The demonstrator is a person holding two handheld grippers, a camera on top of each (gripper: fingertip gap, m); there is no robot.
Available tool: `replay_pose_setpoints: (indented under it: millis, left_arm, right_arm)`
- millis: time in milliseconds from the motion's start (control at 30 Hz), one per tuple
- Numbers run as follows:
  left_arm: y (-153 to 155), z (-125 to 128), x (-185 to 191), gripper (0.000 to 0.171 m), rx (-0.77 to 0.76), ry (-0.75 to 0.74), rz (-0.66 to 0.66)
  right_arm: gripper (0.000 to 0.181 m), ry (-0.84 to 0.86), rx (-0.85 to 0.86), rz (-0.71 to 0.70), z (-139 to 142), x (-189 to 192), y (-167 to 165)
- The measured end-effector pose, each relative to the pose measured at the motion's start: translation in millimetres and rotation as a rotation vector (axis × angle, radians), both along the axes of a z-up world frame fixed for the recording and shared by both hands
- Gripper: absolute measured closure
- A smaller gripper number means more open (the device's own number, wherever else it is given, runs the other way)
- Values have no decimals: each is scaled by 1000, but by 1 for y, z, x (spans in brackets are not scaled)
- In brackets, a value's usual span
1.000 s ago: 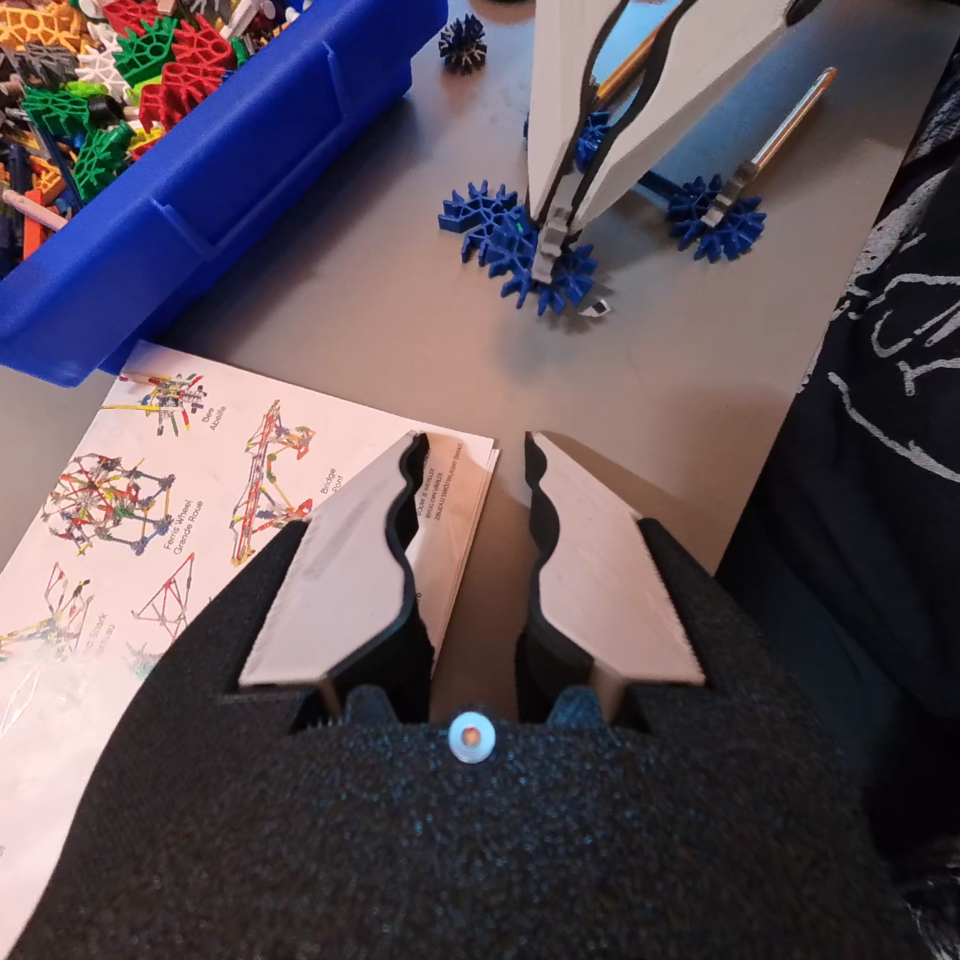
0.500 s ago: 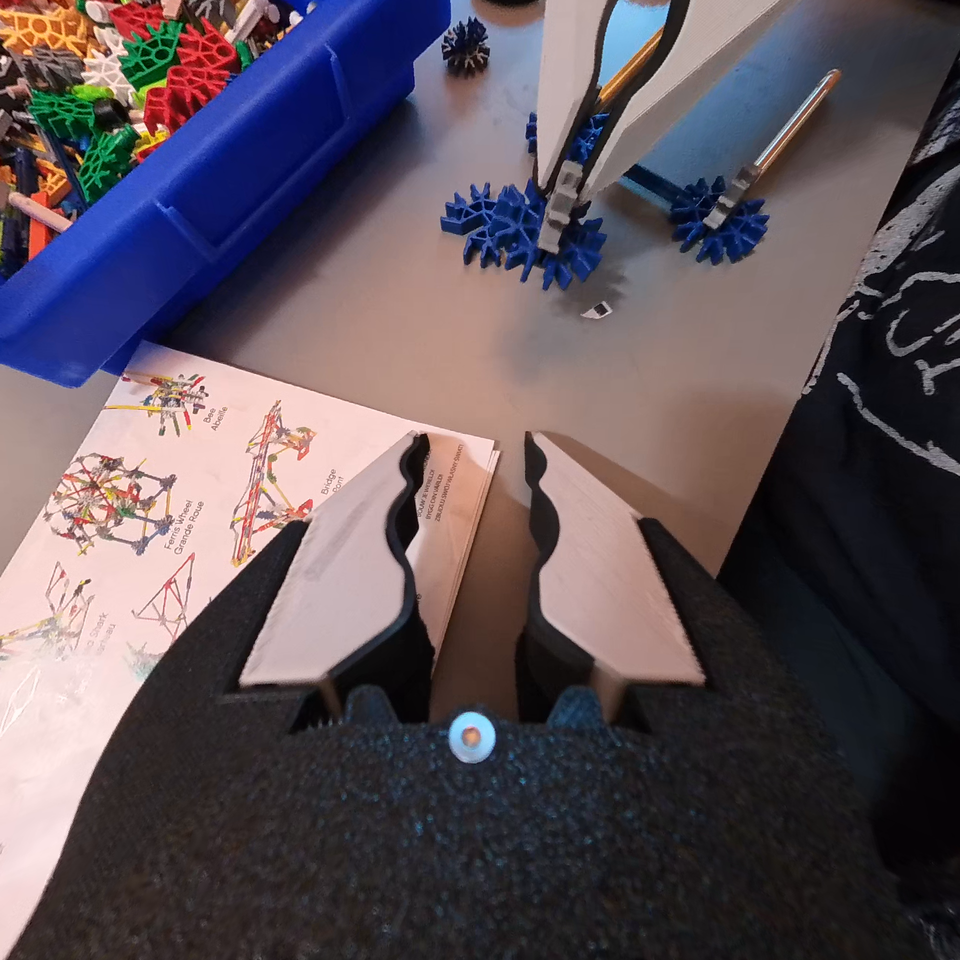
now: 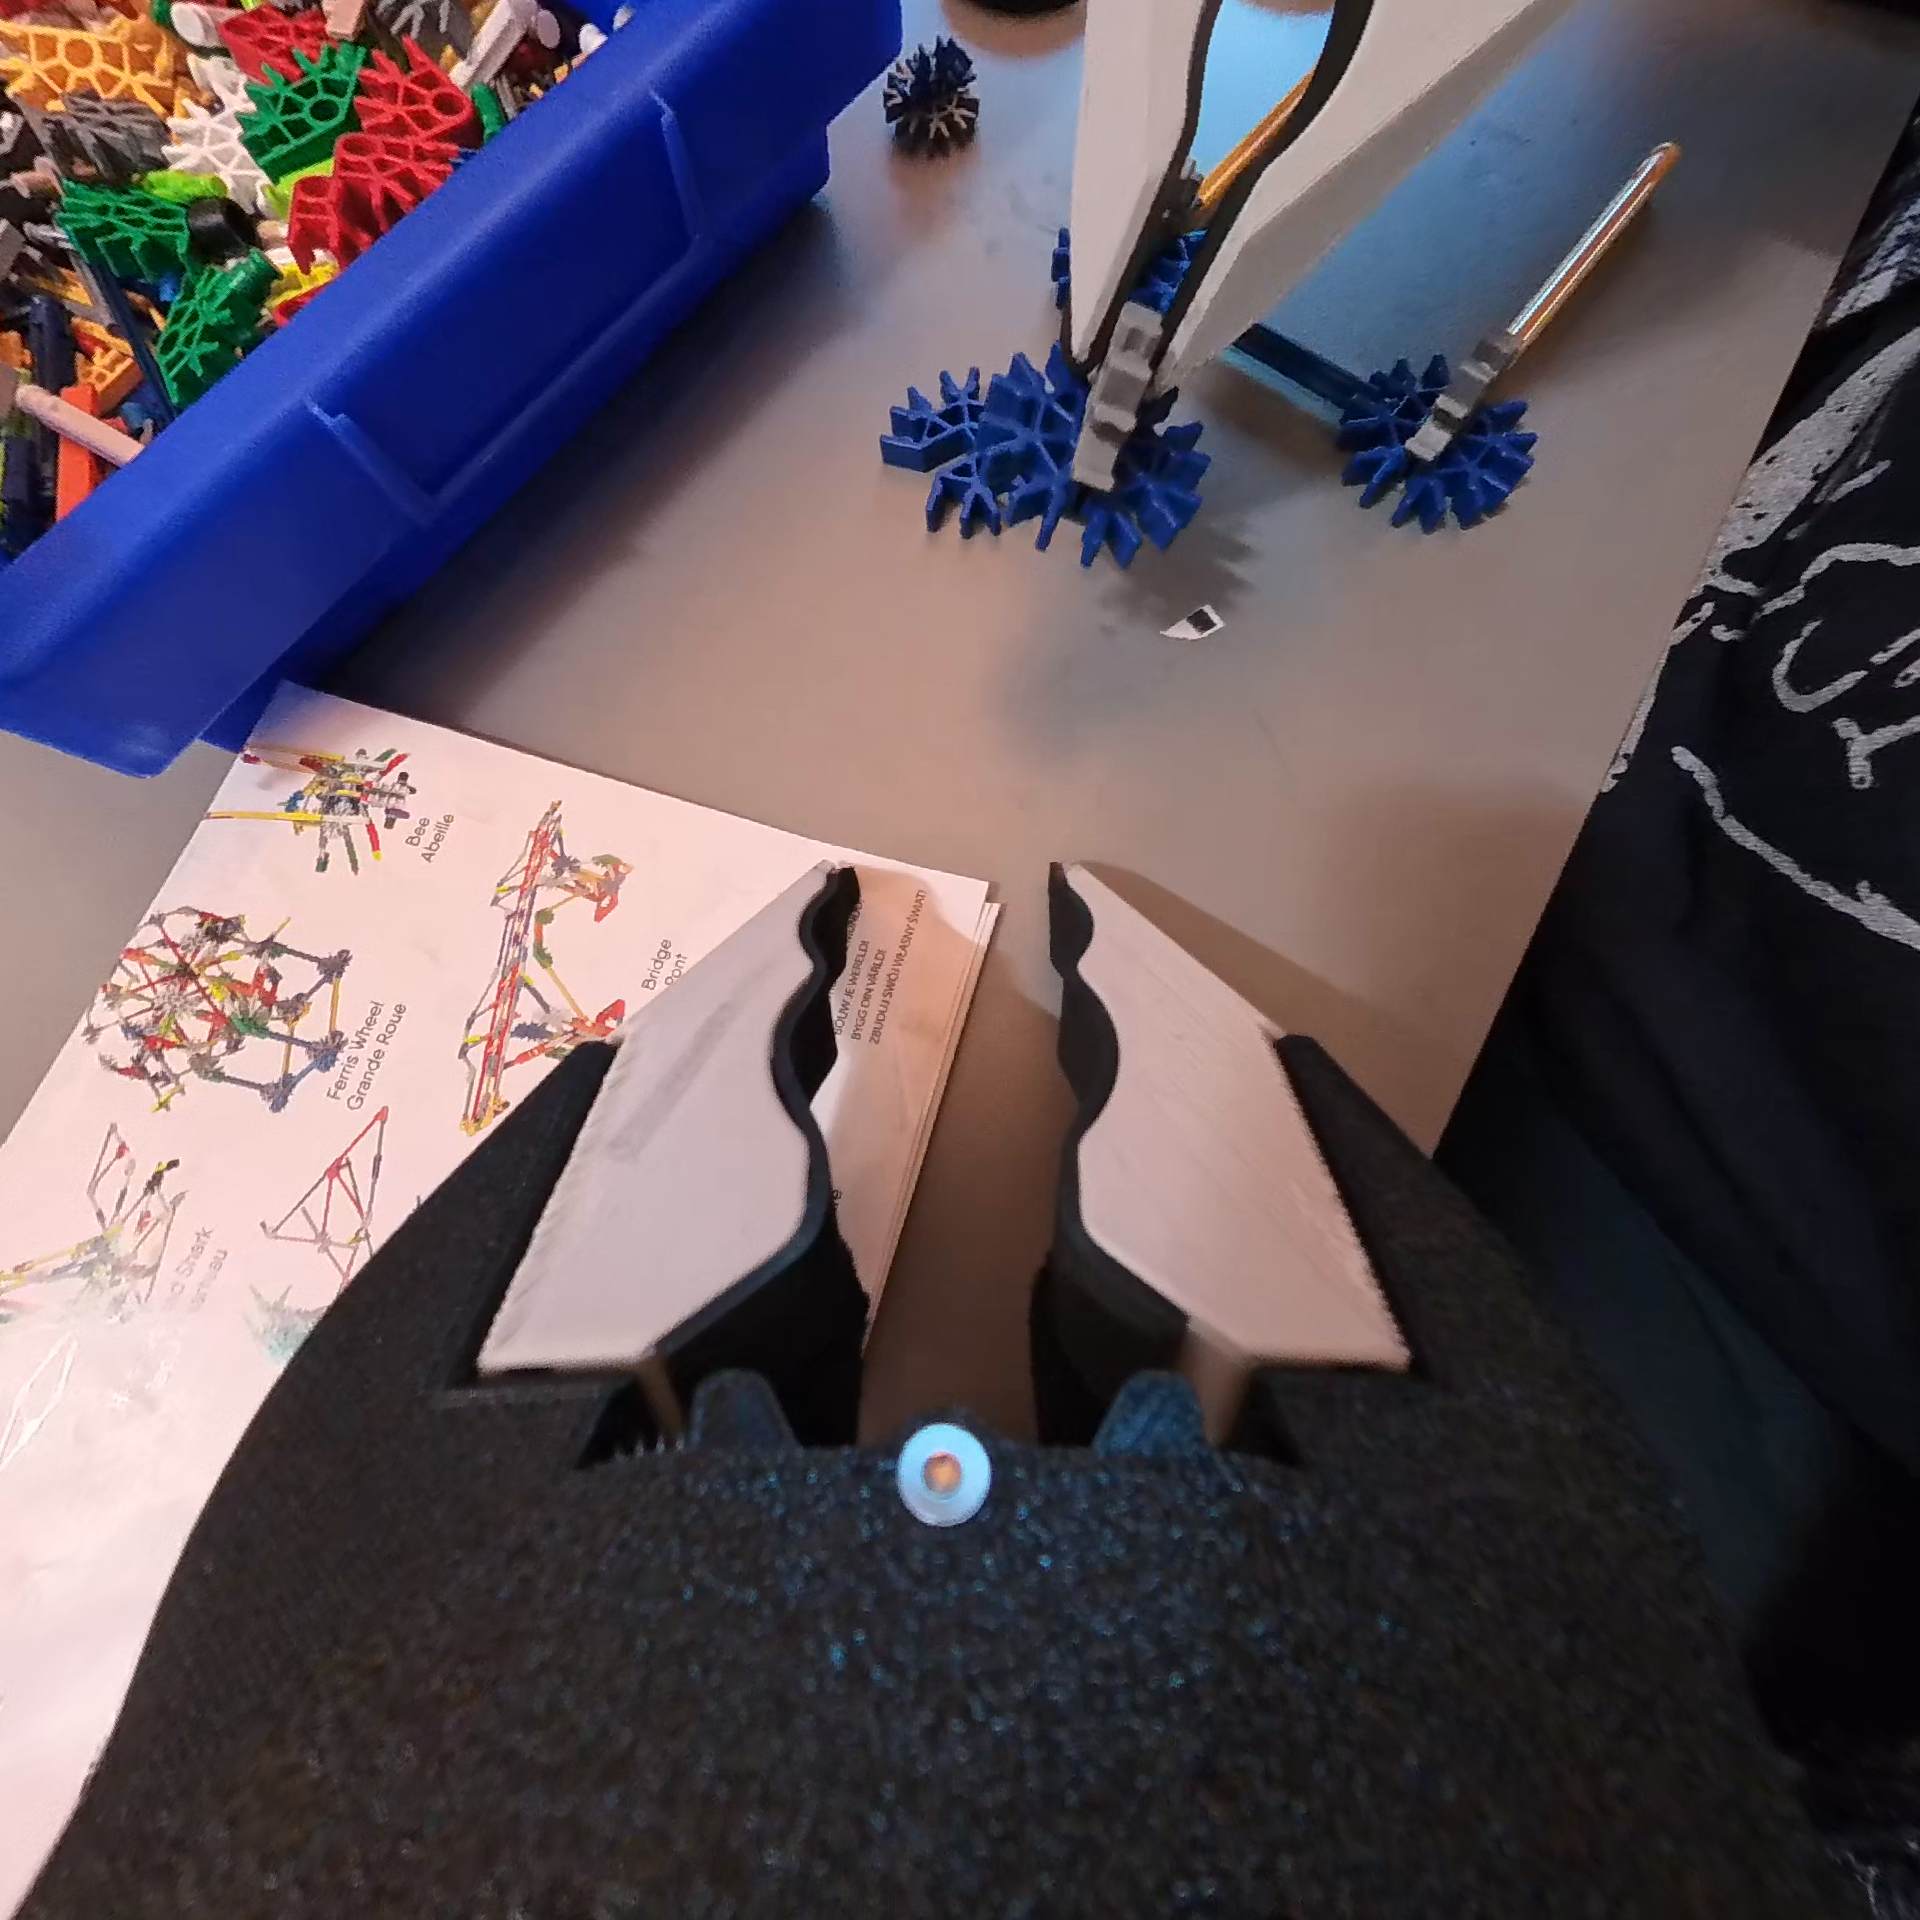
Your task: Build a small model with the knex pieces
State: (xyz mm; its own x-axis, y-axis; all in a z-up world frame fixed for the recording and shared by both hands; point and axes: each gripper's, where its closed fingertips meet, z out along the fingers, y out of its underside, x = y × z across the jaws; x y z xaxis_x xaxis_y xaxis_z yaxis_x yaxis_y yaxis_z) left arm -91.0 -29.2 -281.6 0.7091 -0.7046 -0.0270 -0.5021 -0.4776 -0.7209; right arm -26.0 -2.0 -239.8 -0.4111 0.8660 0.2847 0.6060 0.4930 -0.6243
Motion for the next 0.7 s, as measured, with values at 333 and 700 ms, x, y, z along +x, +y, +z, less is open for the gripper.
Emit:
replay_pose_setpoints:
  millis: [333,700]
  left_arm:
    - [0,0,0,134,-1,-2,-1]
    - [1,0,0,135,-1,-3,-1]
  right_arm:
    - [176,4,2,0,0,-2,3]
    - [176,26,9,-29,10,2,12]
